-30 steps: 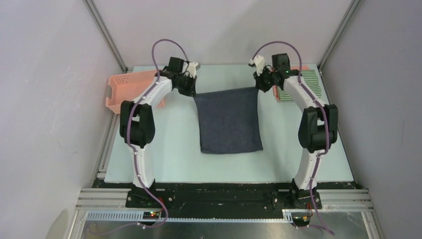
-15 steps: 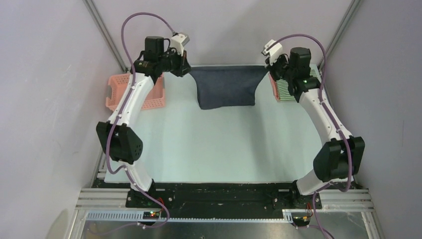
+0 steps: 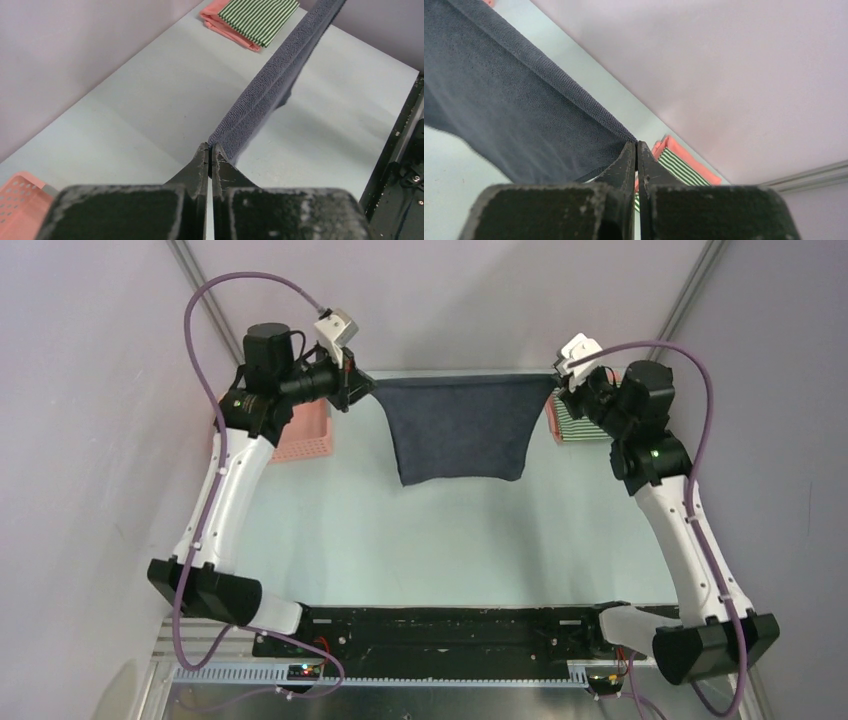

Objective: Fold and stack the mixed laundry pile
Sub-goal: Fold the skirt at the center of the board.

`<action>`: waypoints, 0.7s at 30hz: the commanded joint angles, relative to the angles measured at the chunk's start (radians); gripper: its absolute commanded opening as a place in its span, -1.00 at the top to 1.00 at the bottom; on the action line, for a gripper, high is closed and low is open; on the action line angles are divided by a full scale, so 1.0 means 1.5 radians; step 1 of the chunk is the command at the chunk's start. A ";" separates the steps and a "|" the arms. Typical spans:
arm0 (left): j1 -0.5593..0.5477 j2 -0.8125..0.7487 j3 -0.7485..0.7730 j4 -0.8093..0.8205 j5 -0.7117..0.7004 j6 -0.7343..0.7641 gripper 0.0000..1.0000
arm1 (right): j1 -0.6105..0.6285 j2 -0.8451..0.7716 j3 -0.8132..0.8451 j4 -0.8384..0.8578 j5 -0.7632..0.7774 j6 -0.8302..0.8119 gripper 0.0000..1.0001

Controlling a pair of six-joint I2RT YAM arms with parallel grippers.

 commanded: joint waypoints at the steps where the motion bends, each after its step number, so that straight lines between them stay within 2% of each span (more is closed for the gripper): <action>1: 0.011 -0.016 -0.012 0.000 -0.022 0.023 1.00 | -0.003 -0.031 -0.019 0.031 0.014 -0.017 1.00; 5: 0.014 0.029 0.041 -0.001 -0.070 0.010 1.00 | -0.004 -0.004 -0.019 0.098 0.043 -0.014 1.00; 7: 0.016 0.052 0.076 -0.001 -0.075 -0.006 1.00 | -0.006 0.008 -0.018 0.142 0.053 -0.008 1.00; 9: 0.018 0.066 0.101 -0.001 -0.064 -0.021 1.00 | -0.009 0.017 -0.004 0.141 0.045 -0.004 1.00; 13: 0.017 0.058 0.101 -0.001 -0.037 -0.035 1.00 | -0.010 0.019 0.024 0.092 0.029 -0.008 1.00; 21: 0.010 -0.062 -0.044 0.000 0.019 -0.052 1.00 | 0.017 -0.054 0.020 -0.081 -0.001 -0.013 1.00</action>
